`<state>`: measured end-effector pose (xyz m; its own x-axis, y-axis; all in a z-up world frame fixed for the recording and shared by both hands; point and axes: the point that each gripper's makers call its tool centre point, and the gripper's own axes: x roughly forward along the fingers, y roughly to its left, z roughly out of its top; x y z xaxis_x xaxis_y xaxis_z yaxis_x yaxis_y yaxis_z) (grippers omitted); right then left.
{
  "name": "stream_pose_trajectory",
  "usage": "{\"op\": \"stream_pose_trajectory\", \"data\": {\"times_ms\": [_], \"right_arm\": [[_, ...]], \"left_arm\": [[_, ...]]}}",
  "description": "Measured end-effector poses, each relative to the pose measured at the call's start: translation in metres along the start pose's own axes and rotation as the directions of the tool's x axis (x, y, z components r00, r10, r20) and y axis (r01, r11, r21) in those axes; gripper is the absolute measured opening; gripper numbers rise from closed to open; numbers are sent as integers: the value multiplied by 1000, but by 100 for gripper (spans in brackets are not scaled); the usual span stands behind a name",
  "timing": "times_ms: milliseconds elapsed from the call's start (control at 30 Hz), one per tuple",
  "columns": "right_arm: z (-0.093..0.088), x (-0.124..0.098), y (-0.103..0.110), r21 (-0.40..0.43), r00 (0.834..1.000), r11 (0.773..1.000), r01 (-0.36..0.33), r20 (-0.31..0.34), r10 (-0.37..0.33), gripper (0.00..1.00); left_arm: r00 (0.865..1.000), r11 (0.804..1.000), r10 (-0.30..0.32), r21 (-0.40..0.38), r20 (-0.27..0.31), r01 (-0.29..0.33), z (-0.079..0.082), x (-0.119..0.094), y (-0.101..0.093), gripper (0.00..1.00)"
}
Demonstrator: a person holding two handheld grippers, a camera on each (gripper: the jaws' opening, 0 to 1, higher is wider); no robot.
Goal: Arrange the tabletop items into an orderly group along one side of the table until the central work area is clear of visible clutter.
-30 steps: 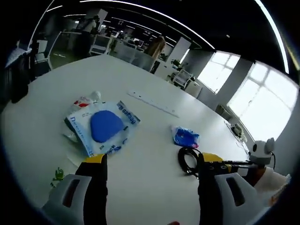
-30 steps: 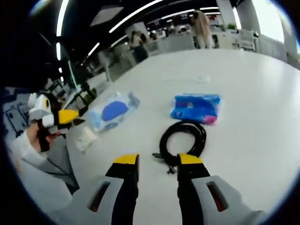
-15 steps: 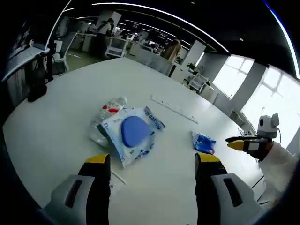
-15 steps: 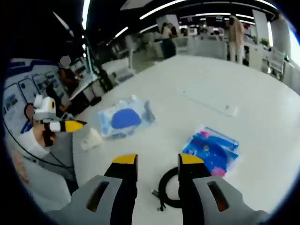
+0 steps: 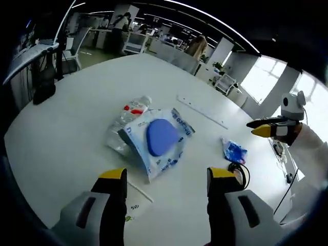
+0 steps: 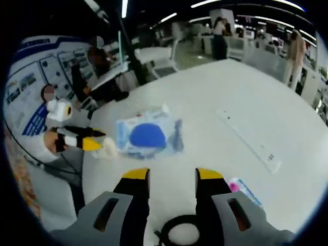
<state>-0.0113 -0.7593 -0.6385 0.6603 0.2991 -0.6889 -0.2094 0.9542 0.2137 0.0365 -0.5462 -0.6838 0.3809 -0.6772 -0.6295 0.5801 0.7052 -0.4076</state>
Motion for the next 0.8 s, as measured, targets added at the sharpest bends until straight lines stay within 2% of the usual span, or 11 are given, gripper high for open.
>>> {"op": "stream_pose_trajectory", "data": {"times_ms": [100,200,267,467,567,633,700,800], "right_arm": [[4,16,-7,6,1000,1000,-6,-15,6,31],[1,36,-15,2,999,1000,0,-53,0,29],[-6,53,-20,13,996,1000,-9,-88,10,27],[-6,83,-29,33,994,999,-16,-104,19,27],[-2,96,-33,44,995,999,-28,-100,32,26],[-2,108,-35,53,993,998,-37,-108,43,26],[-4,119,-36,54,991,998,-41,-126,47,26],[-4,133,-30,62,987,996,-64,-145,72,26]], "left_arm": [[999,999,25,26,-22,-24,-2,6,3,57],[1000,999,28,16,-11,-28,4,14,6,58],[998,998,55,31,-29,-54,5,20,13,58],[996,998,53,35,-74,-50,4,32,18,55],[992,998,58,37,-108,-54,-1,36,19,51],[991,1000,18,25,-131,-15,-5,41,14,43],[988,999,53,16,-143,-51,-7,45,20,38],[984,997,77,20,-162,-74,-8,49,24,39]]}}
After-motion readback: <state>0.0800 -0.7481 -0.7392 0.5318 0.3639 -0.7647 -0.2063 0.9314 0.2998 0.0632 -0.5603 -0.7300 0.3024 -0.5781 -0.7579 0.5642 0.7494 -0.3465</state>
